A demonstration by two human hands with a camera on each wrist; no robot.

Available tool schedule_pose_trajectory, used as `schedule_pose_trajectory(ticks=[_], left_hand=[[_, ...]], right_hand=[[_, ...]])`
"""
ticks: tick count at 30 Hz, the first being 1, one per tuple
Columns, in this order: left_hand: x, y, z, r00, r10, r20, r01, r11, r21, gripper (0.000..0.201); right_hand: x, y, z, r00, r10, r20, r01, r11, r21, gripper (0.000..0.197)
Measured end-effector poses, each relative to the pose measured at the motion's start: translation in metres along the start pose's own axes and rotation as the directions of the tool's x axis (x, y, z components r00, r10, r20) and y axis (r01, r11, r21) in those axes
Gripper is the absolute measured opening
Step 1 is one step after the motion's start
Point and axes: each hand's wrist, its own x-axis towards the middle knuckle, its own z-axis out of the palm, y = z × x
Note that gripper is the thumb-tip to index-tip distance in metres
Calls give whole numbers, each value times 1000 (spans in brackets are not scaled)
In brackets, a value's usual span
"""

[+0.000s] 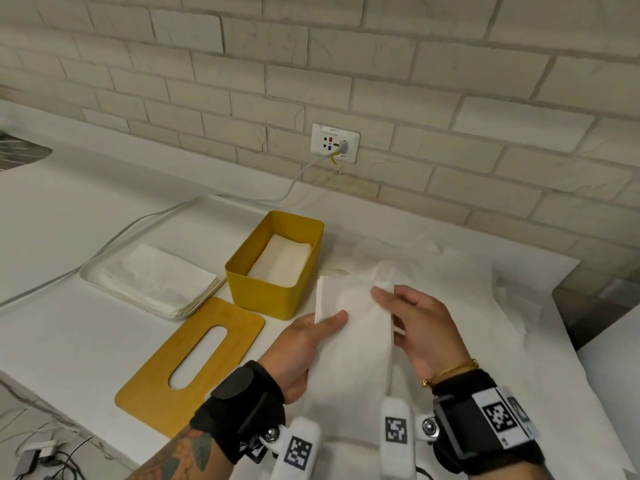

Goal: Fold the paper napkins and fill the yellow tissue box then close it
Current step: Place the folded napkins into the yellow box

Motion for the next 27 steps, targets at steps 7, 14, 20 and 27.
schedule_pose_trajectory(ticks=[7, 14, 20, 27], left_hand=[[3, 23, -23, 997, 53, -48, -55, 998, -28, 46], [9, 60, -46, 991, 107, -75, -104, 994, 36, 52], [13, 86, -62, 994, 104, -44, -103, 994, 30, 49], [19, 122, -67, 979, 203, -14, -196, 958, 211, 33]], right_hand=[[-1, 18, 8, 998, -2, 70, -1, 999, 49, 47], [-16, 68, 24, 954, 172, 246, -125, 973, -193, 27], [-3, 43, 25, 960, 58, 275, 17, 964, -266, 80], [28, -1, 110, 976, -186, 110, 203, 963, -176, 32]])
